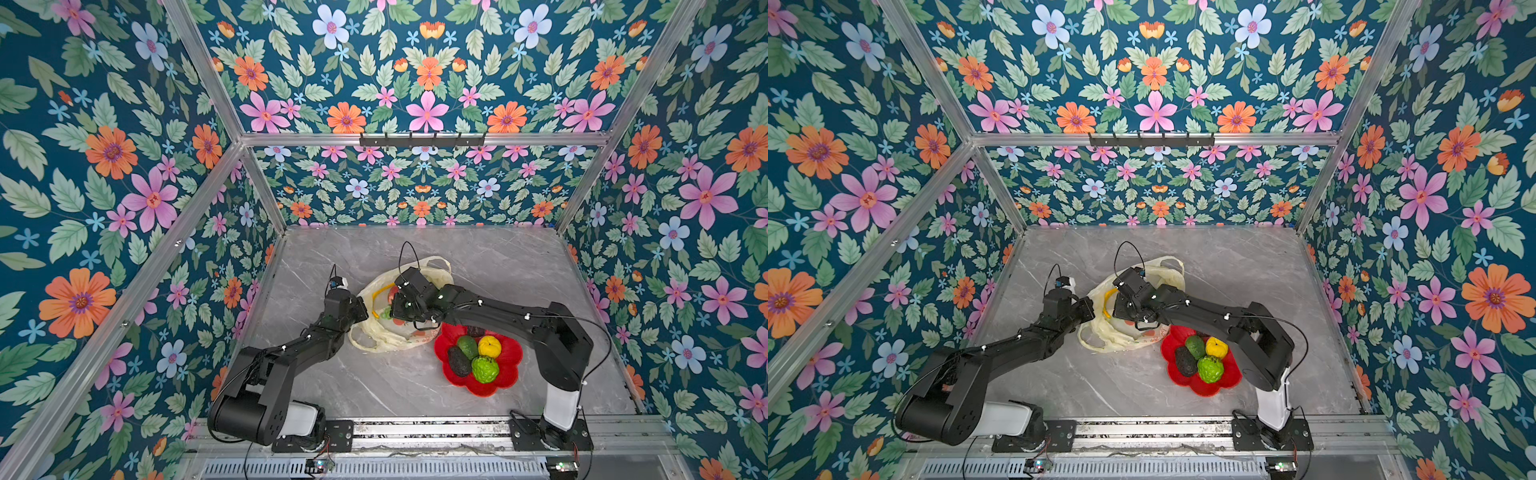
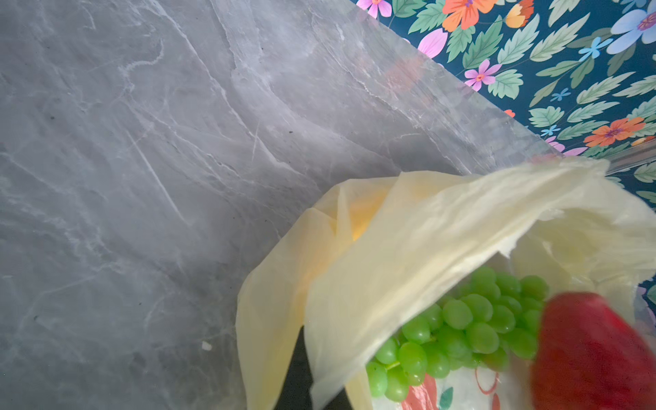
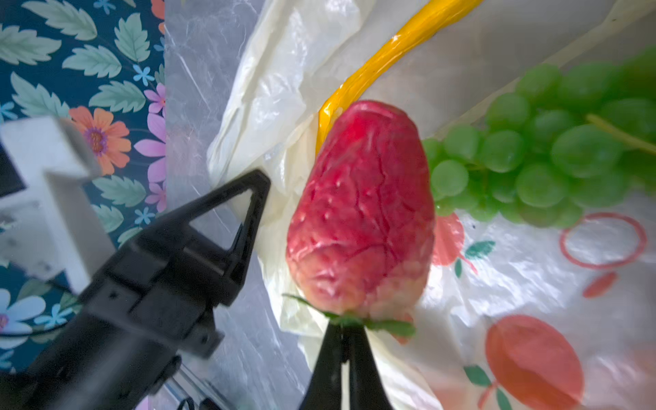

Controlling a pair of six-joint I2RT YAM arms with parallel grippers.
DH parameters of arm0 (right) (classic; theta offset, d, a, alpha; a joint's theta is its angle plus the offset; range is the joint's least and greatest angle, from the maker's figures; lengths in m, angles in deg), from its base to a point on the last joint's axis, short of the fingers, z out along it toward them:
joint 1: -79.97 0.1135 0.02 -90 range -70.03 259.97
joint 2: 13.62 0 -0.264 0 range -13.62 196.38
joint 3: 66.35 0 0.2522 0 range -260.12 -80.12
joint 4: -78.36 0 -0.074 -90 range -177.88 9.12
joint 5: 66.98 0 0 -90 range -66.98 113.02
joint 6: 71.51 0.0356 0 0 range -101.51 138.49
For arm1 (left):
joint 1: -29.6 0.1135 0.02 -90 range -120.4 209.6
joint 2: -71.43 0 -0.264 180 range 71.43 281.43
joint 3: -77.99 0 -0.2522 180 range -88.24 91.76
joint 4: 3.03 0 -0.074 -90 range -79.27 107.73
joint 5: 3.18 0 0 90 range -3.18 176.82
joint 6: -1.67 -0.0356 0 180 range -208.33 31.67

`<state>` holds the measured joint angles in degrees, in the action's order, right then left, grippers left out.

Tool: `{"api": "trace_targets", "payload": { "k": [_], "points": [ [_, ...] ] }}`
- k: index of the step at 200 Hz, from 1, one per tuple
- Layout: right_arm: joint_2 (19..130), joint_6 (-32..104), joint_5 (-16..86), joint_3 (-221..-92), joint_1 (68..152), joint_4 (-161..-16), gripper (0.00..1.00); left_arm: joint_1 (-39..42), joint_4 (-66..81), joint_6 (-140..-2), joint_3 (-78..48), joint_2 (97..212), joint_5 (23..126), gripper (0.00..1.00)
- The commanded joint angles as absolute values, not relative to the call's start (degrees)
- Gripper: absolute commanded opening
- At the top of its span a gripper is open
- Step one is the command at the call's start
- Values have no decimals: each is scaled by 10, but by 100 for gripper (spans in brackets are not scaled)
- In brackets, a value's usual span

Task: Take fruits out of the plastic bag
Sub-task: Pick up the fruit from the plastic bag, then place the fruit on the plate.

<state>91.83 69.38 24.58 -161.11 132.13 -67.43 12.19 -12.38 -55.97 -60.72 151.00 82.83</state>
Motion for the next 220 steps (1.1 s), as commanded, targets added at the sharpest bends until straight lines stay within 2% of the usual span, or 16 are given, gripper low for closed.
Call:
{"api": "trace_targets", "payload": {
  "k": [1,46,87,129,169,220],
  "points": [
    [883,622,237,-1594,1322,-563,0,123,-127,-568,-606,1510,830,0],
    [789,549,200,-1551,1320,-421,0,122,-127,-569,-604,1514,831,0],
    [717,509,206,-1525,1317,-326,0,123,-130,-569,-603,1520,829,0],
    [656,480,258,-1499,1283,-264,0,123,-127,-572,-603,1519,835,0],
    [625,463,260,-1499,1267,-184,0,122,-128,-572,-601,1525,834,0],
    [625,489,239,-1459,1265,-183,0,122,-128,-572,-601,1527,835,0]
  ]
}}
